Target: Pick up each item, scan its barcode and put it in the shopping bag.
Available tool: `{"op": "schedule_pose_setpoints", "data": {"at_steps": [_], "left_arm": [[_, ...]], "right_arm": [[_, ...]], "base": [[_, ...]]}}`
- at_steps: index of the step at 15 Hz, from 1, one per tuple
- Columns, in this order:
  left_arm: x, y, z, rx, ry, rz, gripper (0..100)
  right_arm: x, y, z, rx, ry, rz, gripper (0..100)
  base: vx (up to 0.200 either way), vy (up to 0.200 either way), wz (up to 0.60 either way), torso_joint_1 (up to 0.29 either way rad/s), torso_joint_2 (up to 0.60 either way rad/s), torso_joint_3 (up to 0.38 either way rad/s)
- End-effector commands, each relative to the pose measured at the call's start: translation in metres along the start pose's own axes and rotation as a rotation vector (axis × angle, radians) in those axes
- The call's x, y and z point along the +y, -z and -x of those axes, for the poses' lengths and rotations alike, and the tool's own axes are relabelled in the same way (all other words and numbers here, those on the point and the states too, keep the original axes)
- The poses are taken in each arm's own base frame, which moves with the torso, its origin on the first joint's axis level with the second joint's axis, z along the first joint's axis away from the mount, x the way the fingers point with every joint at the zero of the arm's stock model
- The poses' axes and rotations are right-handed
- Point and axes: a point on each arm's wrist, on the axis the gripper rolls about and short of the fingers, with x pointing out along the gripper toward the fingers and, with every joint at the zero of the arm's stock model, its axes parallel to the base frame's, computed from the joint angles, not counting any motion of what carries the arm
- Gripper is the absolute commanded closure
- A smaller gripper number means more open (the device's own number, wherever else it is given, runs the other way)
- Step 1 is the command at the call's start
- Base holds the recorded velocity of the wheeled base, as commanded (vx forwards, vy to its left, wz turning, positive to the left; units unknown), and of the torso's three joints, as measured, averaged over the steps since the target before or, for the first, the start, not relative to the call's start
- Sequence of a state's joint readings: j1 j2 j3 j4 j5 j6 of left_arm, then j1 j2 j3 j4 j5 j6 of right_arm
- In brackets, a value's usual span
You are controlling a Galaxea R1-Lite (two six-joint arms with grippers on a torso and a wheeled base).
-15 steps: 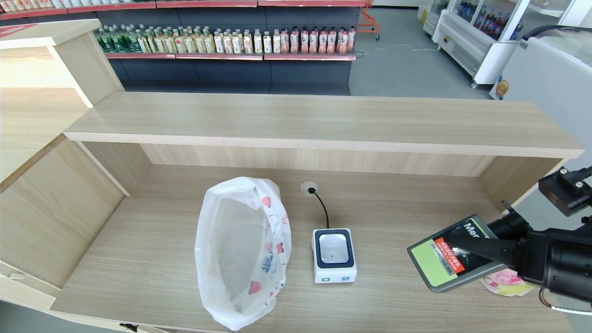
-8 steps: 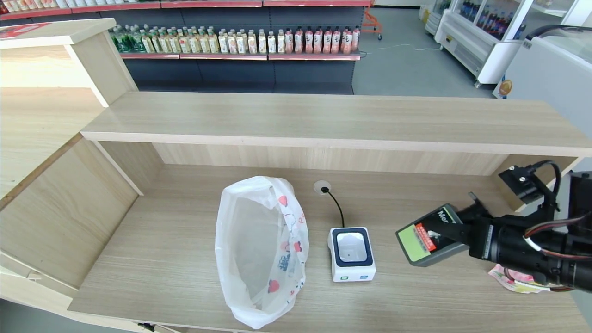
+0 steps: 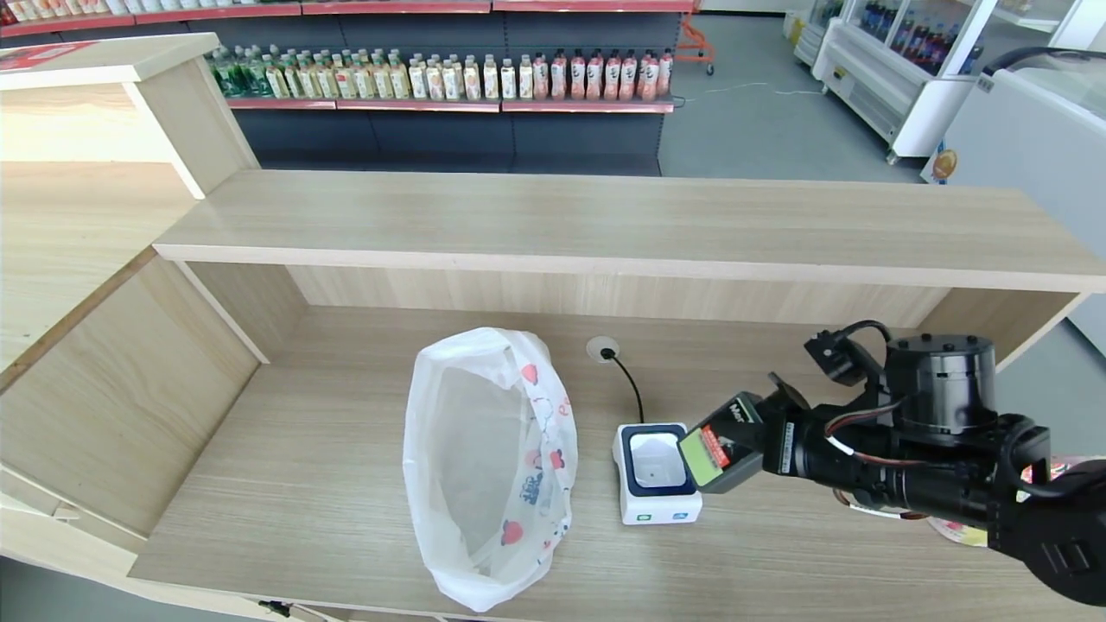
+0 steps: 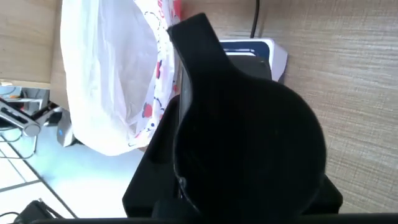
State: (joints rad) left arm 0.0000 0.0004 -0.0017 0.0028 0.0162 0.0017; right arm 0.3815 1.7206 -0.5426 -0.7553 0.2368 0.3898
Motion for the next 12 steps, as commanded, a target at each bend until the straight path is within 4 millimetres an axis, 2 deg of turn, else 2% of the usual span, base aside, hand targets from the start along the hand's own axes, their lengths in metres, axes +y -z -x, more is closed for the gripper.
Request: {"op": "schedule_pose_setpoints", "data": {"at_steps": [1,12], "left_arm": [[0.0,0.0,0.0,0.0,-0.001,0.0,0],[0.0,0.0,0.0,0.0,-0.001,0.0,0]], "right_arm": [[-0.005,0.01,-0.012,0.052,0.014,0.006,100],[-0.006,0.012,-0.045,0.035,-0.021,0.051,100]], "base": [[0.0,0.0,0.0,0.0,0.0,0.0],[0.0,0.0,0.0,0.0,0.0,0.0]]}}
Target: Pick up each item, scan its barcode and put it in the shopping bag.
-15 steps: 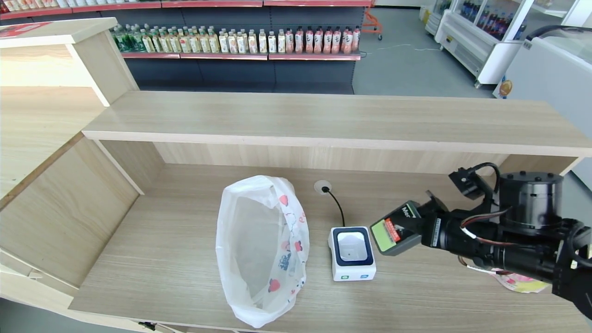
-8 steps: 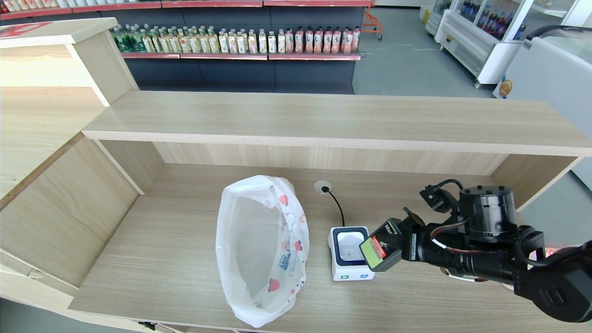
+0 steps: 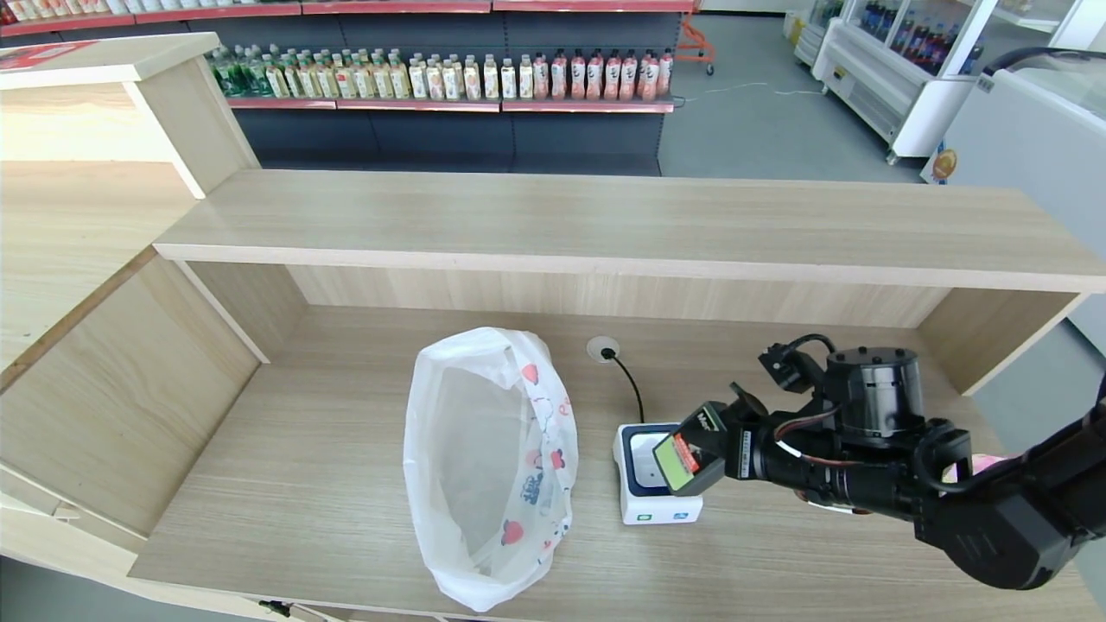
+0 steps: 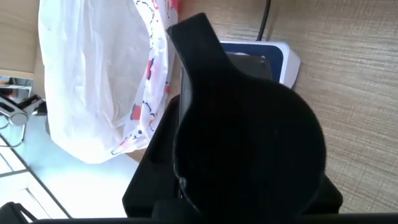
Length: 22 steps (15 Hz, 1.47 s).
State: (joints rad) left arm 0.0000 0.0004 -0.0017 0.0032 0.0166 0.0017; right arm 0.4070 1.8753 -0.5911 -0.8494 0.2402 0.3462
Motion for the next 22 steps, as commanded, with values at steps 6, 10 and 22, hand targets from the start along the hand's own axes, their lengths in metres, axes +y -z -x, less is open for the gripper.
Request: {"op": "schedule_pose_setpoints", "data": {"at_steps": [6,10,22], "left_arm": [[0.0,0.0,0.0,0.0,0.0,0.0,0],[0.0,0.0,0.0,0.0,0.0,0.0,0],[0.0,0.0,0.0,0.0,0.0,0.0,0]], "right_arm": [[0.003,0.002,-0.031,0.023,-0.024,0.009,100],[0.007,0.006,-0.042,0.037,-0.037,0.016,100],[0.01,-0.002,-0.04,-0.008,-0.053,0.036,100]], "base": [[0.0,0.0,0.0,0.0,0.0,0.0],[0.0,0.0,0.0,0.0,0.0,0.0],[0.0,0.0,0.0,0.0,0.0,0.0]]}}
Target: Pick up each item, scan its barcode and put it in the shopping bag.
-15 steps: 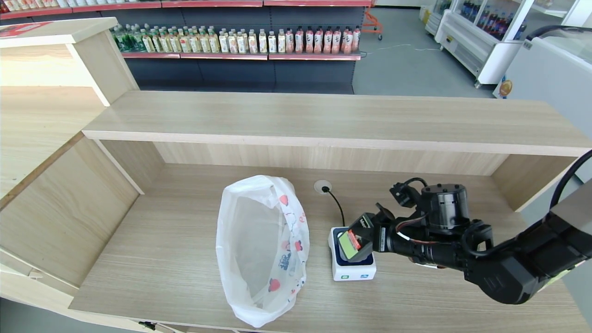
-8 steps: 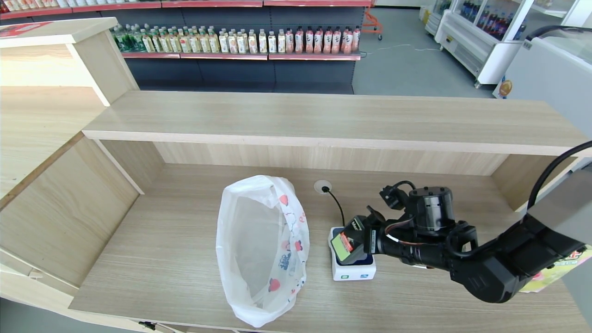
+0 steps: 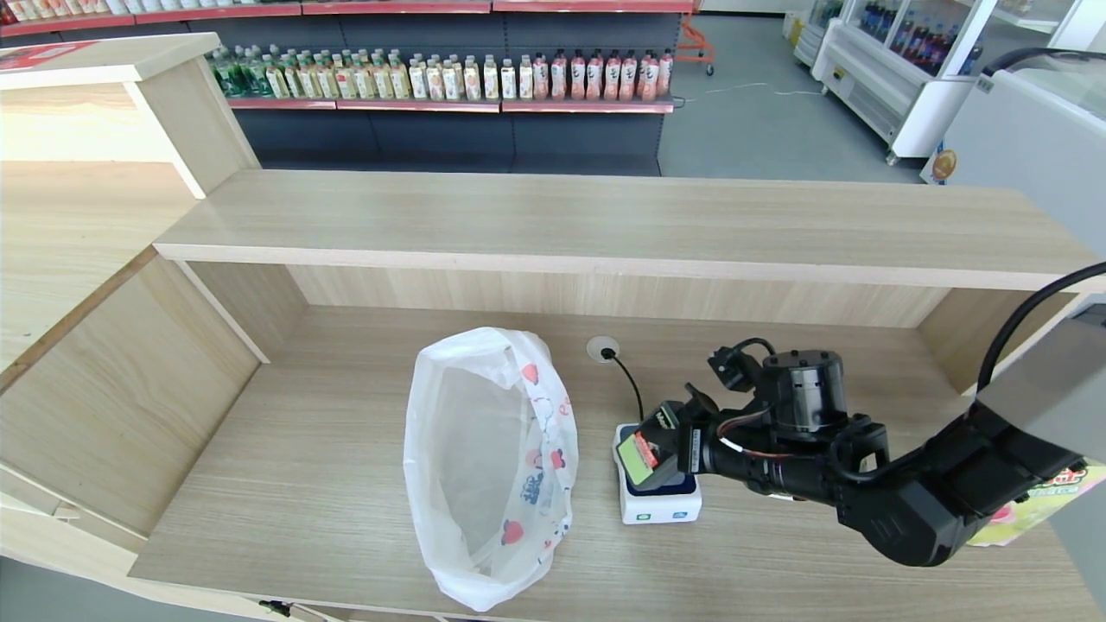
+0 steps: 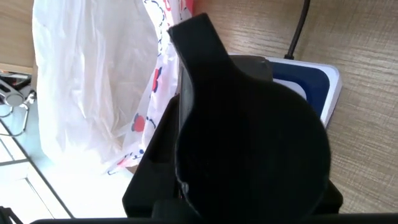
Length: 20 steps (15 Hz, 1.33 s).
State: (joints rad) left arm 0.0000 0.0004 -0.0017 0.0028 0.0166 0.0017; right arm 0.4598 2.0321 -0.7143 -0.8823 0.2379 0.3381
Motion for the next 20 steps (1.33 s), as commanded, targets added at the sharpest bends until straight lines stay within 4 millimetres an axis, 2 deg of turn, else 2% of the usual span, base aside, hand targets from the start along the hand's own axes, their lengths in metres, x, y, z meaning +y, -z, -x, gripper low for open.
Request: {"op": "schedule_pose_setpoints", "data": {"at_steps": [1,3,5,7,9,11,16,18,20], "left_arm": [[0.0,0.0,0.0,0.0,0.0,0.0,0],[0.0,0.0,0.0,0.0,0.0,0.0,0],[0.0,0.0,0.0,0.0,0.0,0.0,0],[0.0,0.0,0.0,0.0,0.0,0.0,0],[0.0,0.0,0.0,0.0,0.0,-0.003,0],[0.0,0.0,0.0,0.0,0.0,-0.003,0],[0.0,0.0,0.0,0.0,0.0,-0.003,0],[0.0,0.0,0.0,0.0,0.0,-0.001,0],[0.0,0.0,0.0,0.0,0.0,-0.001,0]], "right_arm": [[0.012,-0.02,0.019,-0.074,-0.028,0.018,100],[0.028,-0.047,0.063,-0.171,-0.045,0.076,100],[0.025,-0.054,0.108,-0.175,0.049,0.209,100],[0.021,-0.046,0.123,-0.187,0.191,0.288,100],[0.021,-0.042,0.134,-0.196,0.227,0.318,100],[0.022,-0.041,0.136,-0.196,0.217,0.318,100],[0.025,-0.039,0.127,-0.153,0.065,0.265,100],[0.029,-0.031,0.11,-0.09,0.012,0.262,100],[0.03,-0.025,0.084,-0.031,-0.004,0.263,100]], "base": [[0.0,0.0,0.0,0.0,0.0,0.0],[0.0,0.0,0.0,0.0,0.0,0.0],[0.0,0.0,0.0,0.0,0.0,0.0],[0.0,0.0,0.0,0.0,0.0,0.0],[0.0,0.0,0.0,0.0,0.0,0.0],[0.0,0.0,0.0,0.0,0.0,0.0],[0.0,0.2,0.0,0.004,0.0,0.001],[0.0,0.1,0.0,-0.001,0.0,0.001],[0.0,0.0,0.0,0.0,0.0,0.0]]}}
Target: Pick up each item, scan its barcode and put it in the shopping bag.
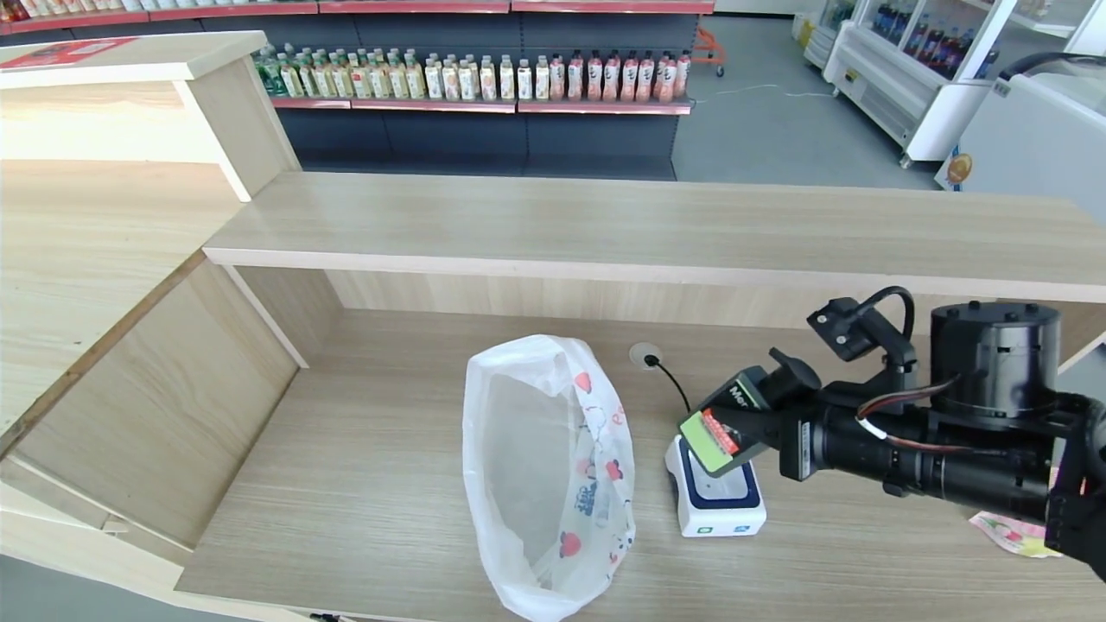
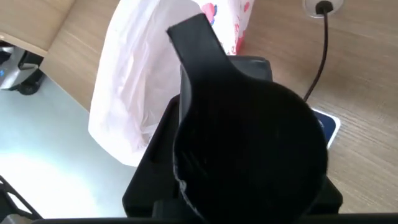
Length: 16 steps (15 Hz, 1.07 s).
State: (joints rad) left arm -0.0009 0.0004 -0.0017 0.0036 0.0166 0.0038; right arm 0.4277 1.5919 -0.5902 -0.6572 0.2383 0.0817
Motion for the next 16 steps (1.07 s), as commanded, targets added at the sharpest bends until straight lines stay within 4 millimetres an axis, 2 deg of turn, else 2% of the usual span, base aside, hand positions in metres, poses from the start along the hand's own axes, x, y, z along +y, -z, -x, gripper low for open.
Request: {"op": "schedule_pose_setpoints", "data": {"at_steps": [1,3,5,9,10,13,16], "left_arm": [[0.0,0.0,0.0,-0.001,-0.001,0.001,0],[0.0,0.0,0.0,-0.001,-0.001,-0.001,0],[0.0,0.0,0.0,-0.001,-0.001,0.001,0],[0.0,0.0,0.0,-0.001,-0.001,0.001,0],[0.0,0.0,0.0,-0.001,-0.001,-0.001,0],[0.0,0.0,0.0,-0.001,-0.001,-0.001,0],[0.0,0.0,0.0,-0.001,-0.001,-0.001,0]], "right_arm": [[0.003,0.012,-0.035,0.077,-0.032,-0.002,100],[0.006,0.014,-0.059,0.101,-0.054,0.004,100],[0.01,0.017,-0.072,0.118,-0.073,0.008,100],[0.028,0.031,-0.107,0.159,-0.129,0.039,100],[0.031,0.035,-0.121,0.141,-0.134,0.053,100],[0.029,0.05,-0.156,0.131,-0.086,0.195,100],[0.03,0.056,-0.176,0.127,-0.099,0.276,100]], "base": [[0.0,0.0,0.0,0.0,0.0,0.0],[0.0,0.0,0.0,0.0,0.0,0.0],[0.0,0.0,0.0,0.0,0.0,0.0],[0.0,0.0,0.0,0.0,0.0,0.0],[0.0,0.0,0.0,0.0,0.0,0.0],[0.0,0.0,0.0,0.0,0.0,0.0],[0.0,0.0,0.0,0.0,0.0,0.0]]}}
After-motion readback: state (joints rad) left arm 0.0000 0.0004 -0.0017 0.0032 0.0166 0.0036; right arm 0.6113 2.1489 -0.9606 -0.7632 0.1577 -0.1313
